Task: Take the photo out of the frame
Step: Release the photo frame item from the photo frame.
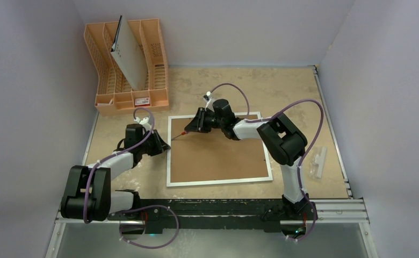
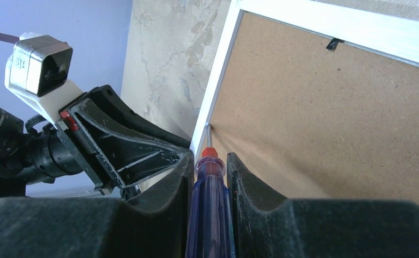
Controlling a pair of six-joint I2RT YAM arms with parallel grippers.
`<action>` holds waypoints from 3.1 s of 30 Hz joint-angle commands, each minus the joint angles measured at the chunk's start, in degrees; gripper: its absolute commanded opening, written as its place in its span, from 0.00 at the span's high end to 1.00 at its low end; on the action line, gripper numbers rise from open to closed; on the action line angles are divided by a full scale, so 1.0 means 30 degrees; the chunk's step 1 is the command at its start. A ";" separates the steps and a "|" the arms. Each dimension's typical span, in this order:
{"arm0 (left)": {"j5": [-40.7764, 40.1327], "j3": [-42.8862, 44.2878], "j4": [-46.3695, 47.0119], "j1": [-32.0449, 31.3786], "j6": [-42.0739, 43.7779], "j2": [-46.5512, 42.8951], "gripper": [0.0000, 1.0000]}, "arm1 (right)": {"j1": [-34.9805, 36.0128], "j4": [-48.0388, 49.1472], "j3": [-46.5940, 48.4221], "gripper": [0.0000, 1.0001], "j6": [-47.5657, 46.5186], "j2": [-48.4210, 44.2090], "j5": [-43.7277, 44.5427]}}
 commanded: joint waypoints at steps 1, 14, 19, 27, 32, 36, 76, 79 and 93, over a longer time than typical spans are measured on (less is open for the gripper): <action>-0.0088 -0.0705 -0.0764 -0.0028 0.0910 0.0705 0.95 | 0.1017 -0.0261 -0.0092 1.00 0.0857 0.1135 -0.0739; 0.0014 -0.0668 -0.0688 -0.0026 0.1150 0.0596 0.99 | 0.1978 -0.4559 0.1954 1.00 -0.1351 0.0077 0.2040; 0.0072 -0.0769 -0.0507 -0.0041 0.1251 0.0604 1.00 | 0.2541 -0.7417 0.4029 1.00 -0.2996 0.0091 0.3227; -0.0096 -0.0731 -0.0613 -0.0026 0.1231 0.0505 1.00 | 0.4279 -1.0753 0.6505 1.00 -0.4009 0.0245 0.6144; -0.0118 -0.0712 -0.0658 -0.0026 0.1201 0.0486 1.00 | 0.5062 -1.2779 0.7971 1.00 -0.3466 0.0590 0.7605; -0.0133 -0.0698 -0.0617 -0.0026 0.1140 0.0485 1.00 | 0.5797 -1.4173 0.9145 1.00 -0.3084 0.0817 0.9181; -0.0396 -0.0805 -0.0819 -0.0026 0.1139 0.0133 1.00 | 0.5411 -1.4928 0.9344 1.00 -0.4679 -0.1267 1.0808; -0.0396 -0.0796 -0.0819 -0.0026 0.1140 0.0134 1.00 | 0.4394 -1.2954 0.6660 1.00 -0.3706 -0.2806 0.9378; -0.0265 -0.0769 -0.0856 -0.0026 0.1110 0.0075 1.00 | 0.3576 -0.5779 -0.2149 1.00 -0.0339 -0.6720 0.5309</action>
